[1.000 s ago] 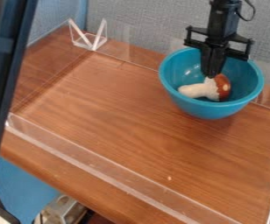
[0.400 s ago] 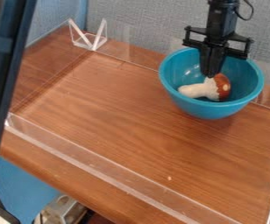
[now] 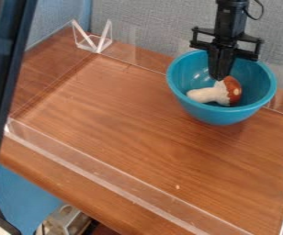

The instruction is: Put the mushroom in the blue bowl

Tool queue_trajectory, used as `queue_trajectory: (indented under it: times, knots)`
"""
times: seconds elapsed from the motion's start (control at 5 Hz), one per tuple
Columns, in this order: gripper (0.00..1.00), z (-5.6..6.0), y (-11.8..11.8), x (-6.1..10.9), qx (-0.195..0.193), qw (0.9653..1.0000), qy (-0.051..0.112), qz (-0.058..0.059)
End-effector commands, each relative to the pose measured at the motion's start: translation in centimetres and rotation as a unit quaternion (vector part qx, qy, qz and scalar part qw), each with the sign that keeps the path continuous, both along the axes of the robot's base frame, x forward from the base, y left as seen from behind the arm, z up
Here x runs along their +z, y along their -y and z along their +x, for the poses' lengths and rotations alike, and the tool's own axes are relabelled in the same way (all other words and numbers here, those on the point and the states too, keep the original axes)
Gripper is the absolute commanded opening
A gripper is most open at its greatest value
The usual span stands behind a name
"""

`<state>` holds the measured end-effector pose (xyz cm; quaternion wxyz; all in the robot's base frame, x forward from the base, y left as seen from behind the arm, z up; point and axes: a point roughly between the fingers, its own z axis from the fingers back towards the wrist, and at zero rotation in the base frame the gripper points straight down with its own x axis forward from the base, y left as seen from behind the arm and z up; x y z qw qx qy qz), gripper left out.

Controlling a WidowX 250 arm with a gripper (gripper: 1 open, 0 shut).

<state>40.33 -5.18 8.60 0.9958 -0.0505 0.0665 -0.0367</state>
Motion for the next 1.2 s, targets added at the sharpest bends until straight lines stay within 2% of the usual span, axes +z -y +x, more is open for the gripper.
queue_trajectory:
  times: [0.0, 1.0]
  knots:
    - [0.00, 0.78, -0.60, 2.44, 0.011, 0.9993, 0.036, -0.005]
    - [0.00, 0.69, -1.44, 1.89, 0.044, 0.9984, 0.033, -0.011]
